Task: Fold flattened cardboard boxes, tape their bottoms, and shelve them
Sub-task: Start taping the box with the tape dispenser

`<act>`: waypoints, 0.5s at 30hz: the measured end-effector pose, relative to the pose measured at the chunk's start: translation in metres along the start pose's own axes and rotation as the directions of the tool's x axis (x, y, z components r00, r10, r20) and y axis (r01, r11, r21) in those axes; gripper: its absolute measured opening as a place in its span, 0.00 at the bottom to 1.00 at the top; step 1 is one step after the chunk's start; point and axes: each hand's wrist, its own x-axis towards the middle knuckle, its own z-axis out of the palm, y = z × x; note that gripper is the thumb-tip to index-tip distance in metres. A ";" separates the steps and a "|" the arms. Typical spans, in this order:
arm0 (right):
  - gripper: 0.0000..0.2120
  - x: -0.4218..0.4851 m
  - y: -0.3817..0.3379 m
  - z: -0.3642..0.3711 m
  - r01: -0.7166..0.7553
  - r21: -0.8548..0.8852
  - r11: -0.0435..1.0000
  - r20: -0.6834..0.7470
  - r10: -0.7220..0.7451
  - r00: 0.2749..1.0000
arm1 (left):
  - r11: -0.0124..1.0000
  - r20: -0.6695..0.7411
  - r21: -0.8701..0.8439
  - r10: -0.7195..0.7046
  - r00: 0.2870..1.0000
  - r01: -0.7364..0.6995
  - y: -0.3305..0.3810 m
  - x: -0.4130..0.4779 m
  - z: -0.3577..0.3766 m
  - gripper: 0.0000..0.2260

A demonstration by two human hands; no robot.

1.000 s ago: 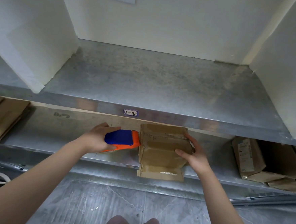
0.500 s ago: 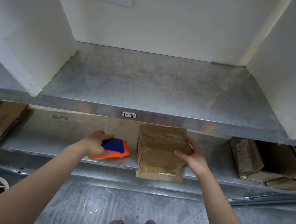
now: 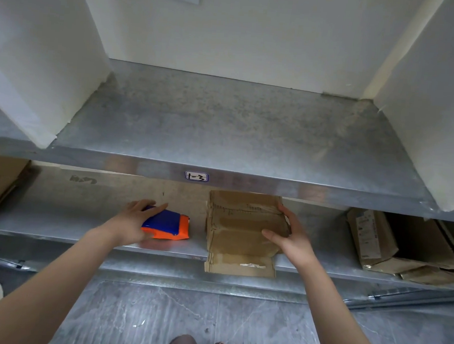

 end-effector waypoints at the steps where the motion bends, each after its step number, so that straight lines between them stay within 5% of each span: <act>1: 0.39 0.000 0.000 0.001 0.005 -0.004 1.000 -0.007 -0.005 1.000 | 0.998 0.004 0.065 -0.001 1.000 0.001 0.002 -0.003 0.000 0.37; 3: 0.40 -0.003 -0.001 0.006 0.020 -0.037 0.999 -0.023 -0.021 1.000 | 0.992 -0.025 0.126 0.008 1.000 -0.004 0.013 -0.009 -0.004 0.43; 5: 0.40 -0.006 -0.003 0.011 0.044 -0.086 0.995 -0.032 -0.047 0.998 | 0.997 -0.141 0.006 0.073 0.987 -0.073 0.036 -0.015 -0.012 0.45; 9: 0.38 -0.009 -0.007 0.023 0.110 -0.194 0.975 -0.032 -0.119 0.992 | 0.950 -0.391 -0.121 0.221 0.893 -0.288 0.102 -0.018 -0.017 0.32; 12: 0.37 -0.011 -0.010 0.029 0.160 -0.319 0.934 -0.022 -0.176 0.984 | 0.919 -0.417 -0.053 0.335 0.845 -0.390 0.148 -0.011 -0.006 0.25; 15: 0.34 -0.011 -0.016 0.030 0.202 -0.480 0.853 0.008 -0.226 0.974 | 0.931 -0.354 0.013 0.345 0.869 -0.364 0.170 0.001 0.005 0.28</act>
